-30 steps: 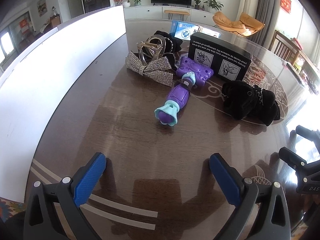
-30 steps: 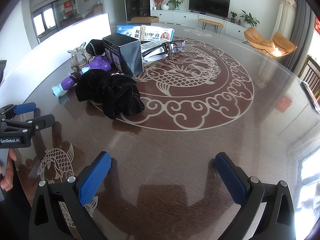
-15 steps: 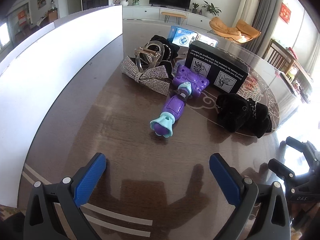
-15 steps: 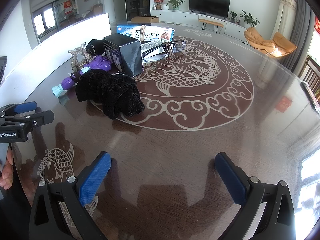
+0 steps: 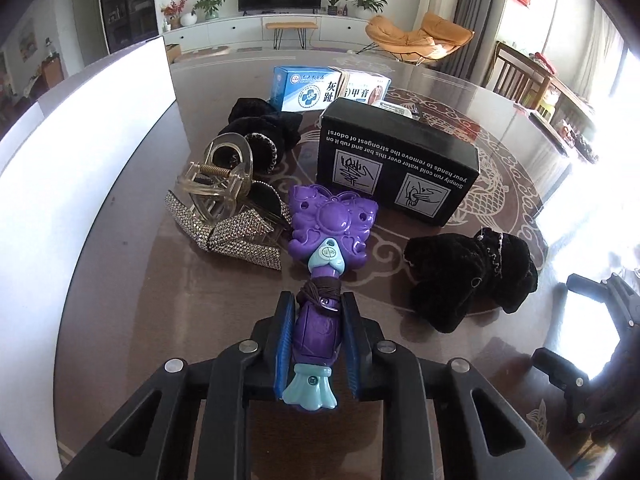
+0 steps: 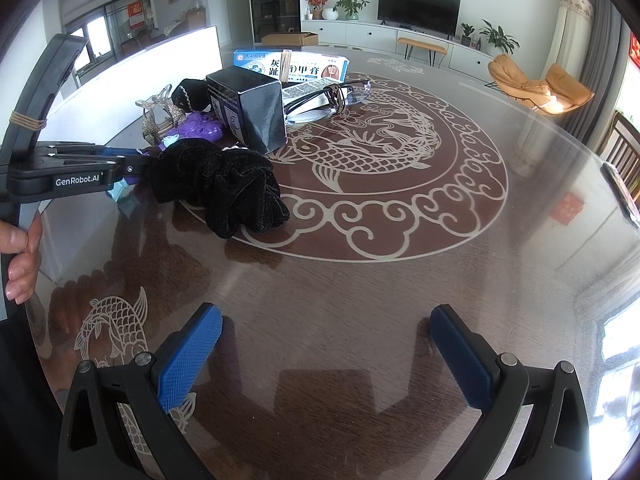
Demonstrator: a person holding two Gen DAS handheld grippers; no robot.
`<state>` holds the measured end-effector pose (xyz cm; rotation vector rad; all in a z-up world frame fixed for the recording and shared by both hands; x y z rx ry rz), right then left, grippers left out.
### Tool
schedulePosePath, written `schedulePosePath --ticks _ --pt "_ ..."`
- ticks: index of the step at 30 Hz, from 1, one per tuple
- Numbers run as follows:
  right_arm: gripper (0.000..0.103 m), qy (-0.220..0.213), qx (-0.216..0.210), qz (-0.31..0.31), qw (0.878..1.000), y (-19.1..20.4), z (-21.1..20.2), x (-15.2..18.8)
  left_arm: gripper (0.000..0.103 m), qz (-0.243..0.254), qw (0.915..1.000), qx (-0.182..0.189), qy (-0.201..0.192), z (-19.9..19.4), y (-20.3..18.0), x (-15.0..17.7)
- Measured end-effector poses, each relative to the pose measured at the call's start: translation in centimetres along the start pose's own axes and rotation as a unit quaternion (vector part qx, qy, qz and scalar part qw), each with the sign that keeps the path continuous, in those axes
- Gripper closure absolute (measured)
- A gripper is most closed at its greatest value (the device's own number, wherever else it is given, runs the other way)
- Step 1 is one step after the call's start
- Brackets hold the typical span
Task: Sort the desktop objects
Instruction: 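Grasp the purple toy figure with the left tool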
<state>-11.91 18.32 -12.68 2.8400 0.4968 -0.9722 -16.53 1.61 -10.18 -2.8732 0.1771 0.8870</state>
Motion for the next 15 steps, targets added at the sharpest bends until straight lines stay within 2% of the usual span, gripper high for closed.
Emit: schedulePosePath --ticks 3,5,7,11,13,14,15 --pt "0.0 0.0 0.0 0.0 1.0 0.0 0.0 0.0 0.081 -0.028 0.9989 0.035 0.013 -1.4 0.5 1.9" --pt "0.0 0.006 -0.027 -0.015 1.0 0.8 0.3 -0.6 0.081 -0.038 0.9981 0.046 0.014 -2.6 1.0 3.0" --pt "0.0 0.015 -0.059 -0.051 0.997 2.7 0.5 -2.2 0.081 -0.047 0.9974 0.053 0.01 -3.7 1.4 3.8" --pt "0.0 0.001 -0.077 -0.153 0.985 7.3 1.3 -7.2 0.081 -0.054 0.9969 0.057 -0.009 -5.6 2.2 3.8" --pt "0.002 0.02 -0.088 -0.186 0.978 9.0 2.7 -8.3 0.081 -0.061 0.9963 0.06 -0.012 -6.3 3.1 4.1" --pt "0.007 0.043 -0.091 -0.195 0.976 9.5 3.7 -8.3 0.081 -0.065 0.9958 0.063 -0.014 -6.7 3.4 4.4" --pt "0.032 0.063 -0.091 -0.2 0.973 9.8 4.4 -8.1 0.081 -0.067 0.9955 0.065 -0.017 -7.0 3.7 4.7"
Point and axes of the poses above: each gripper's, at about its wrist camera, not at the fingertips, and z roughly the way its jaws point, y to its left, x to its underside, the point moved 9 cm from there along z, roughly the way its jaws point, and after that the axes turned 2 degrees about -y, right-handed, at the moved point
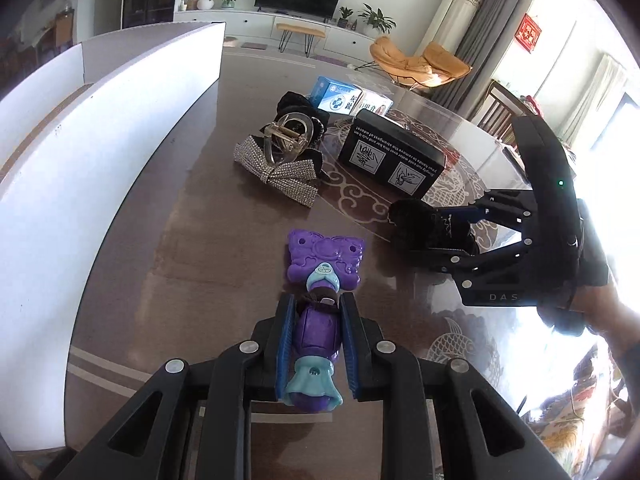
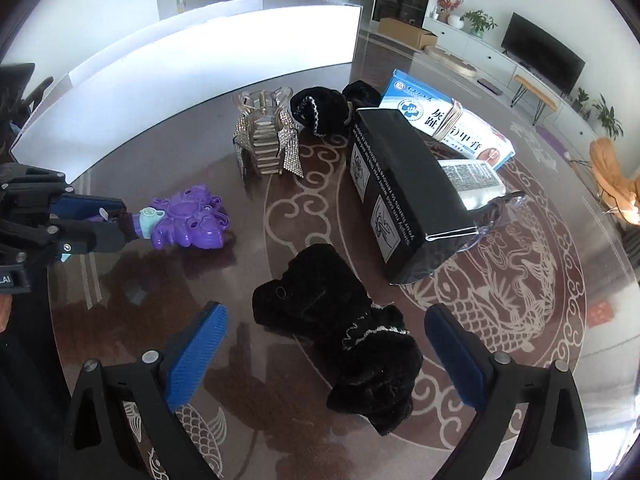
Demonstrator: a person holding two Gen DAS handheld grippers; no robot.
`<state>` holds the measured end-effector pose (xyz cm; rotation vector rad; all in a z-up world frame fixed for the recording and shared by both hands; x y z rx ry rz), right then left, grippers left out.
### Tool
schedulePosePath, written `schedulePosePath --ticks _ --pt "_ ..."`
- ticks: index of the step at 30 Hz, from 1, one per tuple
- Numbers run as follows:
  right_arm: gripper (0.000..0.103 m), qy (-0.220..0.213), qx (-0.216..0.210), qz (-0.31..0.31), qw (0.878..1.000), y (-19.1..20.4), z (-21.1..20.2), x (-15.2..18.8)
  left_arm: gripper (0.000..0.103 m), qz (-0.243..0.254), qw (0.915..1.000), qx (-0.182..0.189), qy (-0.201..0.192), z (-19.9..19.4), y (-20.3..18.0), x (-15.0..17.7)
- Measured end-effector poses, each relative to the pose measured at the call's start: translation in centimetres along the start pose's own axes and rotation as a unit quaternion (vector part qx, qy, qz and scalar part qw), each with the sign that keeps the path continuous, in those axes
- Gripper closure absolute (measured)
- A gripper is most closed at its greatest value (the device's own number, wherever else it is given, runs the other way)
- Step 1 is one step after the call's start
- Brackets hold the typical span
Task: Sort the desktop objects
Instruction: 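Grasp the purple toy figure with the left tool, then grasp the black velvet cloth with the right tool, then carry toy and black cloth into the cardboard bin and open both tools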
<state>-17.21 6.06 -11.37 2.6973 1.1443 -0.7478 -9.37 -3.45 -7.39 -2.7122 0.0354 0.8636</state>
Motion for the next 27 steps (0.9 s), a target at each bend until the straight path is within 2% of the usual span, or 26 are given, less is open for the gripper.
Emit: schedulePosePath --ticks 1,2,3,10,15,18,20,24,27 --pt "0.049 0.02 0.0 -0.001 1.0 0.1 0.5 0.3 0.081 -0.002 1.0 0.001 -0.003 -0.5 0.2 0.1" --pt "0.059 0.027 -0.012 0.008 1.0 0.3 0.5 0.3 0.081 -0.002 1.0 0.001 -0.008 -0.9 0.4 0.1" --pt "0.062 0.028 -0.019 0.024 0.999 0.3 0.1 0.4 0.081 -0.003 0.9999 0.002 -0.013 -1.3 0.7 0.0" --pt "0.062 0.0 -0.009 0.11 0.994 -0.3 -3.7 1.1 0.081 -0.036 0.9969 0.011 -0.069 -4.4 2.2 -1.3" --pt "0.062 -0.03 -0.014 0.12 0.992 0.6 -6.4 -0.7 0.081 -0.071 0.9864 0.002 -0.148 -10.5 4.9 -4.8" --pt "0.062 -0.064 -0.035 0.099 0.992 2.9 -8.1 -5.3 0.081 -0.099 0.9781 -0.024 -0.182 -13.9 9.0 -7.5" --pt "0.062 -0.088 -0.055 0.084 0.991 5.4 -8.9 -9.4 0.081 -0.115 0.9731 -0.064 -0.189 -15.2 12.9 -8.7" --pt "0.061 -0.13 -0.104 0.048 0.985 11.9 -9.2 -18.2 0.081 -0.15 0.9662 -0.132 -0.163 -15.1 20.9 -9.2" --pt "0.061 -0.136 -0.134 0.021 0.982 17.3 -7.5 -23.8 0.081 -0.164 0.9641 -0.164 -0.128 -13.7 25.1 -8.7"
Point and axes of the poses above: each gripper's, at about its wrist camera, not at the fingertips, and z roughly the way its jaws point, y to its left, x to its underside, the point moved 9 cm from there along z, roughly the way its jaws point, and after that the axes turned 2 degrees about -y, right-handed, at the moved point
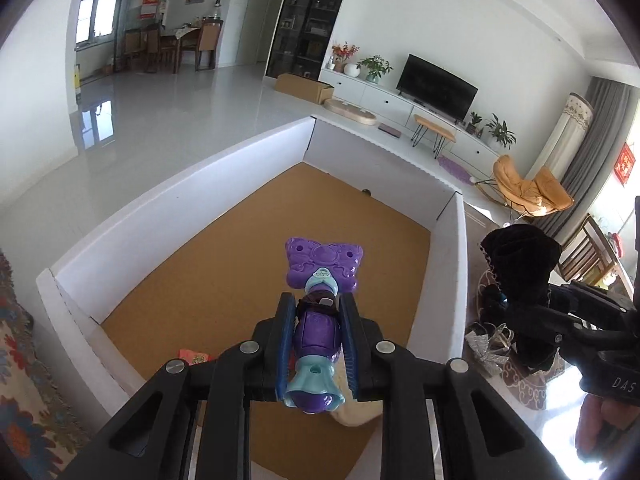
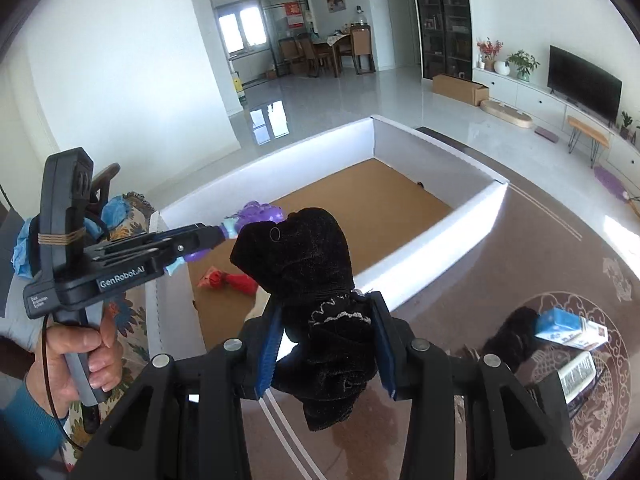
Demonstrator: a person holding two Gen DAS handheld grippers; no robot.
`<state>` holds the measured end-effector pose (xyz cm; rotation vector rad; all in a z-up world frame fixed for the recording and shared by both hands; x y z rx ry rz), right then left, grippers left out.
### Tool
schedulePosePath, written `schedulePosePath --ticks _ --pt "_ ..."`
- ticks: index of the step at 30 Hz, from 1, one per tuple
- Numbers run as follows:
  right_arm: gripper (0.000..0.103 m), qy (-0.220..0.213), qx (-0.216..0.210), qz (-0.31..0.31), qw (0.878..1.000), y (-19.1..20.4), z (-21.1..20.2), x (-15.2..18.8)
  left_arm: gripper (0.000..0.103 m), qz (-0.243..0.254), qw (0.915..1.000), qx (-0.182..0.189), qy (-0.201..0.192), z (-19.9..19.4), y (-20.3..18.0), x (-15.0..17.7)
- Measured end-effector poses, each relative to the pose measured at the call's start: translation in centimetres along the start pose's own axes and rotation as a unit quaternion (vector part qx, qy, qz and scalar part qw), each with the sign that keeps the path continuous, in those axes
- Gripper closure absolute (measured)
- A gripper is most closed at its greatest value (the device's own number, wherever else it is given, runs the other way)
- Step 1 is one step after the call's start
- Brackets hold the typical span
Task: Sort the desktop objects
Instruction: 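Carry toy and black cloth into the cardboard bin and open both tools, then move both open tools back over the table pile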
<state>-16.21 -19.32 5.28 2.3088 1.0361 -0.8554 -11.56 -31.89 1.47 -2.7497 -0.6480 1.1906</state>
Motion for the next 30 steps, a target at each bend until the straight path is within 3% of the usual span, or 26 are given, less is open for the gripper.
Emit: schedulePosePath --ticks 2,6,9,10,11,13,17,19,20,22,24,30 --pt "0.061 0.013 -0.003 -0.009 1.0 2.1 3.8 -1.8 0.081 0.007 0.9997 -0.016 0.017 1.5 1.2 0.1" --pt "0.058 0.046 0.03 -0.021 0.998 3.3 10.7 -3.1 0.079 0.019 0.9968 -0.047 0.062 4.3 2.6 0.9" --pt "0.036 0.074 0.041 0.008 0.996 2.3 13.7 -2.9 0.047 0.02 0.9966 -0.055 0.057 4.6 2.9 1.2" --pt "0.032 0.07 0.042 0.018 0.997 1.9 13.9 -2.9 0.033 0.02 0.997 -0.061 0.043 4.1 3.0 1.1" --pt "0.03 0.059 0.043 0.026 0.997 1.5 13.5 -3.1 0.029 0.022 0.9973 -0.065 0.027 3.5 2.9 1.0" --pt "0.019 0.028 0.044 0.039 0.998 0.5 11.7 -3.0 0.029 0.024 0.9979 -0.06 0.004 2.3 1.9 0.9" --pt "0.009 -0.049 0.063 0.05 0.996 -1.8 5.6 -1.4 0.029 0.041 0.9985 -0.011 -0.033 -1.0 -3.1 1.2" --pt "0.003 -0.075 0.088 0.055 0.992 -3.4 2.4 0.7 0.024 0.066 0.9964 0.031 -0.043 -2.7 -7.0 2.0" --pt "0.003 -0.086 0.103 0.057 0.989 -4.2 0.6 2.2 0.012 0.081 0.9944 0.053 -0.044 -3.3 -9.3 2.7" --pt "0.002 -0.098 0.14 0.062 0.983 -6.2 -2.2 5.7 0.0 0.112 0.9893 0.085 -0.041 -4.0 -13.6 4.6" --pt "0.002 -0.093 0.183 0.077 0.976 -9.0 -4.9 10.1 0.0 0.138 0.984 0.109 -0.025 -3.7 -17.5 7.3" --pt "0.002 -0.006 0.268 0.151 0.952 -17.1 -8.2 22.8 0.0 0.168 0.9804 0.082 0.061 3.3 -22.8 14.8"
Point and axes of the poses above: each gripper's, at about its wrist camera, not at the fingertips, and z roughly the way its jaws point, y to its left, x to its underside, the point moved 9 cm from there along z, roughly the way its jaws point, and after that the axes turned 2 degrees about -y, right-handed, at the moved point
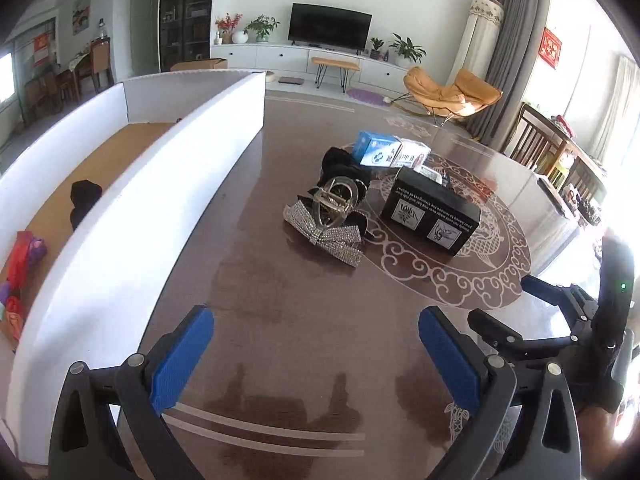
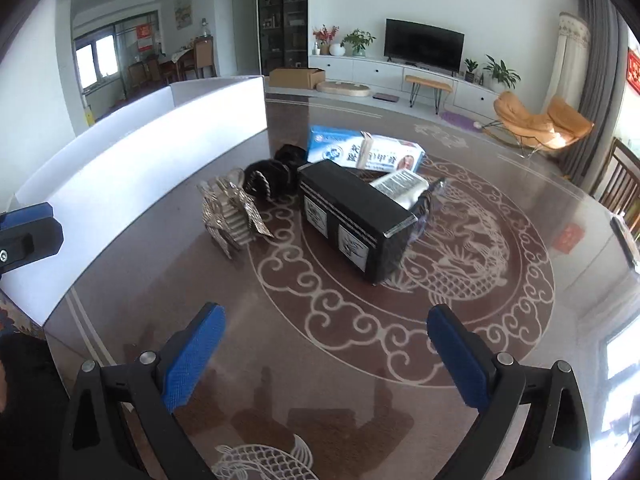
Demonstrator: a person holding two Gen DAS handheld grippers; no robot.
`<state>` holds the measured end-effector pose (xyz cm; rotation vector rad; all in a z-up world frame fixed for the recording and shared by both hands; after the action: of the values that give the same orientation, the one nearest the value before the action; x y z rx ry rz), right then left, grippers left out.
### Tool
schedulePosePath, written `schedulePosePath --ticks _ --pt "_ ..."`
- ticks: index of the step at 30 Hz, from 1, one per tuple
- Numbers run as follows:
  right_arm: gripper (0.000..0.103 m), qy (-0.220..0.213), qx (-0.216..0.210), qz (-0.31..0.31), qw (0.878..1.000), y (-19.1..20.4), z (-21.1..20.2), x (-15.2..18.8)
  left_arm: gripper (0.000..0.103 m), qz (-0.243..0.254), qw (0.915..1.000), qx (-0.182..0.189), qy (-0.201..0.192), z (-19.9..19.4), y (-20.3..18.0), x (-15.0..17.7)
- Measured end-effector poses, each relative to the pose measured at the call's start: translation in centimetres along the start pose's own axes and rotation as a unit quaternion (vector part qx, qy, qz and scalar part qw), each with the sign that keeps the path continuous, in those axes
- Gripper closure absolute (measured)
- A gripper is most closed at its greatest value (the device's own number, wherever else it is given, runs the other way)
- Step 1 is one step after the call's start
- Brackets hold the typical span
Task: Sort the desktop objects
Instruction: 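Move both open tools back over the table pile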
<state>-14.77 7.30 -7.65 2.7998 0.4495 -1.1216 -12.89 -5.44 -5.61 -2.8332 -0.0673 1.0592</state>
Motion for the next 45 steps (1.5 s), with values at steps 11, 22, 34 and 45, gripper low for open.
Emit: schedulePosePath --ticks 11,22,34,45 --pt "0.002 0.039 0.032 0.018 0.999 -4.2 1.5 4.4 0.0 0.0 0.9976 -0.055 0.041 5.1 -0.1 1.6" --pt "0.0 0.051 0.039 0.056 0.996 -5.4 1.8 4.8 0.0 0.007 0.9961 -0.078 0.04 6.1 0.1 2.4" --pt "0.0 0.052 0.041 0.058 0.996 -5.1 2.1 4.6 0.0 0.007 0.9963 -0.078 0.037 6.1 0.0 2.5" --pt "0.0 0.032 -0.001 -0.028 0.999 -4.3 5.2 -1.8 0.0 0.007 0.9962 -0.078 0.037 6.1 0.1 2.5"
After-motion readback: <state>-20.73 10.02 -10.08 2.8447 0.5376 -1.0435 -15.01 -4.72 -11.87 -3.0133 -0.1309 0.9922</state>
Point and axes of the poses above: each gripper's, at about its wrist camera, not at the fingertips, and z roughly the way its jaws point, y to its left, x to its underside, the point moved 9 cm from there along z, roughly the way its jaws point, and after that the axes turned 2 degrees about -y, right-handed, at the moved point
